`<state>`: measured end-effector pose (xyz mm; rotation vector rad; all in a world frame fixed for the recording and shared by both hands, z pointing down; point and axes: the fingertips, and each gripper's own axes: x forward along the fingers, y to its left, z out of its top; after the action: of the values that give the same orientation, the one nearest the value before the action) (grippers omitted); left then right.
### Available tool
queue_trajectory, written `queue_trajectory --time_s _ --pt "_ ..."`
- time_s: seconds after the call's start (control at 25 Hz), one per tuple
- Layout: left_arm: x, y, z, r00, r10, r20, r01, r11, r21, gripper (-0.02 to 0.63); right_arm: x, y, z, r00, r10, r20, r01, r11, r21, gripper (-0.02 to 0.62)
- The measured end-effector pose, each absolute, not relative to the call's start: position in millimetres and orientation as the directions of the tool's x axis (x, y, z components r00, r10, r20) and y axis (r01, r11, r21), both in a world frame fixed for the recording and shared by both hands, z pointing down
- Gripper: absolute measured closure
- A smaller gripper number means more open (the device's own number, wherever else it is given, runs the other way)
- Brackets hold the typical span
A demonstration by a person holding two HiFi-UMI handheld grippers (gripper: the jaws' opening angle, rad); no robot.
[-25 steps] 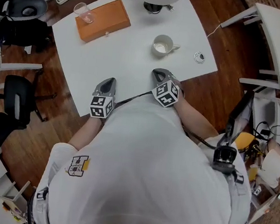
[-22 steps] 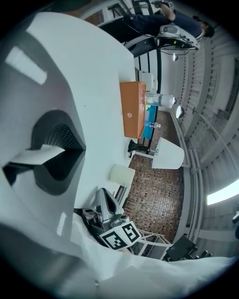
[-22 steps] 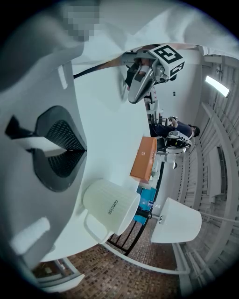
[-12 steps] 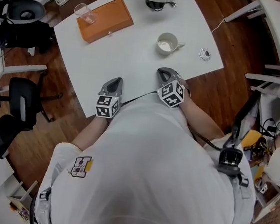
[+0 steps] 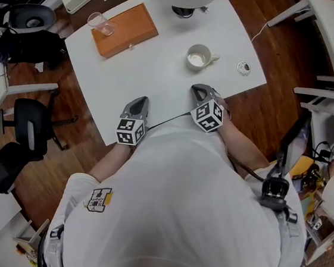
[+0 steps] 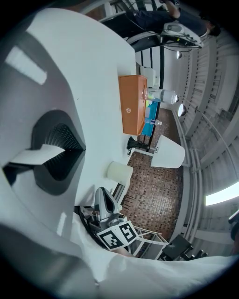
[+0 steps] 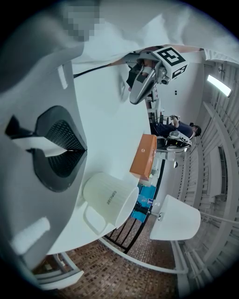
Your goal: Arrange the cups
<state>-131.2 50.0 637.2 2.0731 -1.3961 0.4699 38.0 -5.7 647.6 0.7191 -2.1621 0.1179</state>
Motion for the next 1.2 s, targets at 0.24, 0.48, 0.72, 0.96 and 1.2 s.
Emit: queue_trajectory --time_s 0.24,0.48,0.72,0.96,1.2 --pt "-117 32 633 0.338 -0.738 0.584 -0.94 -0.23 0.253 0.605 78 -42 630 -0.514 -0.503 0.695 -0.575 0.803 0.156 0.578" --pt "-93 13 624 0.237 -0.756 0.61 -0.964 -0.103 0.246 0.605 125 -77 626 -0.548 -0.465 0.695 -0.522 0.84 0.149 0.555" --pt "-54 8 622 0.207 -0.731 0.65 -0.971 -0.075 0.225 0.605 135 -102 615 -0.627 -0.341 0.7 -0.39 0.916 0.096 0.352" --pt "-22 -11 619 0.217 -0.73 0.648 -0.973 -0.112 0.2 0.605 108 -101 605 -0.667 -0.195 0.719 -0.183 0.978 0.096 0.128" --pt "-21 5 614 0.168 -0.738 0.654 -0.981 -0.062 0.182 0.605 70 -118 619 -0.67 -0.166 0.724 -0.117 0.986 0.118 0.071"
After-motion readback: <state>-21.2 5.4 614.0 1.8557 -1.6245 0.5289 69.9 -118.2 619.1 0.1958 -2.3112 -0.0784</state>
